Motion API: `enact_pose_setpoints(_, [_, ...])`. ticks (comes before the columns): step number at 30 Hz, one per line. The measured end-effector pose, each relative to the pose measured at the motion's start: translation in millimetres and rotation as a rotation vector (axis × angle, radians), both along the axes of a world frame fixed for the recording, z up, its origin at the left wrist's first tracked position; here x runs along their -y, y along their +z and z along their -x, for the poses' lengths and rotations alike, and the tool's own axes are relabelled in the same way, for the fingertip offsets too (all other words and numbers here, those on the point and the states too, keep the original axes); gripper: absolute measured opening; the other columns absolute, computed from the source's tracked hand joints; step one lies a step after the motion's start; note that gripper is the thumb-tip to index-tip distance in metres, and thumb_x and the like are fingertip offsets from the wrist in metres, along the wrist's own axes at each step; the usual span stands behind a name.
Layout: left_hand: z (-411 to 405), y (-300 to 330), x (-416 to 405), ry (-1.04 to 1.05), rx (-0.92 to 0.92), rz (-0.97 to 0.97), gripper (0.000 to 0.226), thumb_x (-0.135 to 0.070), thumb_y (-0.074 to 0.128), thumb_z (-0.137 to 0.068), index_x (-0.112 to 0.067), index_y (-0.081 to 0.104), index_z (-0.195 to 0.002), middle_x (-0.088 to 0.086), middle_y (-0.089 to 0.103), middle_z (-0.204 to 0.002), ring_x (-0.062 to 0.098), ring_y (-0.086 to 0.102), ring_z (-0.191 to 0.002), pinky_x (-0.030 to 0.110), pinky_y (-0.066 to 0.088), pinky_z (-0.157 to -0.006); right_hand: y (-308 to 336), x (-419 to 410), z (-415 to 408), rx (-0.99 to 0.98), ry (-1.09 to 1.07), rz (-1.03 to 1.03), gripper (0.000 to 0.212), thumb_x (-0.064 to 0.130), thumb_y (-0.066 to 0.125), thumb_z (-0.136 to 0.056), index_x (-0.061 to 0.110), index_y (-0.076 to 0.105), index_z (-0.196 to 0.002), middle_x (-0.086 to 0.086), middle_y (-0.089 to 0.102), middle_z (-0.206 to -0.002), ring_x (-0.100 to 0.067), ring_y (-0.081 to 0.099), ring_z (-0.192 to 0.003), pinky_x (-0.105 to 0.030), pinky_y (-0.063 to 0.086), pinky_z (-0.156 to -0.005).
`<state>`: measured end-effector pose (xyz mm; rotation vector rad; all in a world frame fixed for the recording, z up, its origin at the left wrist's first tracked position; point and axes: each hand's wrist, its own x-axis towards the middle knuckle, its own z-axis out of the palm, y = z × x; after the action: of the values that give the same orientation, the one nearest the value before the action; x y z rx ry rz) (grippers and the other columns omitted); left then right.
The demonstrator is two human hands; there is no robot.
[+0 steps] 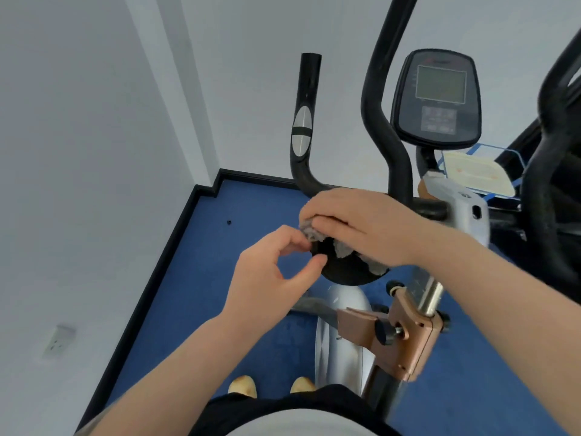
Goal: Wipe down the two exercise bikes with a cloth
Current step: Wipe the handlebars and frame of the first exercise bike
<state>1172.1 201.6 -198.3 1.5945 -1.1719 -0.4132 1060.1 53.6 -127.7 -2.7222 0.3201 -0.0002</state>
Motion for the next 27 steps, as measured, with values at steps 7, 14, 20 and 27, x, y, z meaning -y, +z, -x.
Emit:
enact_pose_setpoints(7, [2, 0, 7, 0.001, 0.013, 0.029, 0.016, -0.026, 0.071, -0.080, -0.015, 0.062, -0.089, -0.009, 0.067, -0.085, 0.013, 0.064, -0.088, 0.025, 0.050, -0.084, -2, -4, 1, 0.040, -0.004, 0.086, 0.025, 0.022, 0.039, -0.102, 0.026, 0.058, -0.117, 0.012, 0.059, -0.111, -0.014, 0.054, -0.102, -0.041, 0.044, -0.088])
enact_pose_setpoints(14, [-6, -3, 11, -0.059, 0.034, 0.061, 0.011, -0.029, 0.060, -0.087, -0.019, 0.061, -0.089, -0.010, 0.065, -0.087, 0.014, 0.064, -0.090, 0.029, 0.051, -0.083, -16, -2, 36, 0.346, -0.193, 0.029, 0.021, 0.011, 0.055, -0.097, 0.015, 0.069, -0.112, 0.011, 0.062, -0.127, -0.008, 0.056, -0.119, -0.037, 0.046, -0.099])
enact_pose_setpoints(20, [-4, 0, 22, -0.036, -0.038, 0.058, 0.012, -0.016, 0.056, -0.089, -0.027, 0.058, -0.087, -0.013, 0.066, -0.091, 0.015, 0.063, -0.092, 0.033, 0.050, -0.086, -19, -3, 50, 0.405, -0.176, 0.095, 0.025, 0.016, 0.063, -0.093, 0.017, 0.068, -0.118, 0.012, 0.060, -0.131, -0.005, 0.055, -0.123, -0.032, 0.047, -0.100])
enact_pose_setpoints(27, [1, 7, 44, -0.159, -0.127, 0.001, 0.020, -0.021, 0.041, -0.099, -0.024, 0.058, -0.108, -0.013, 0.065, -0.089, 0.009, 0.060, -0.080, 0.018, 0.046, -0.069, -33, -23, 38, 0.513, -0.411, 0.104, 0.023, 0.026, 0.072, -0.085, 0.016, 0.070, -0.106, 0.004, 0.053, -0.136, -0.010, 0.055, -0.115, -0.037, 0.051, -0.086])
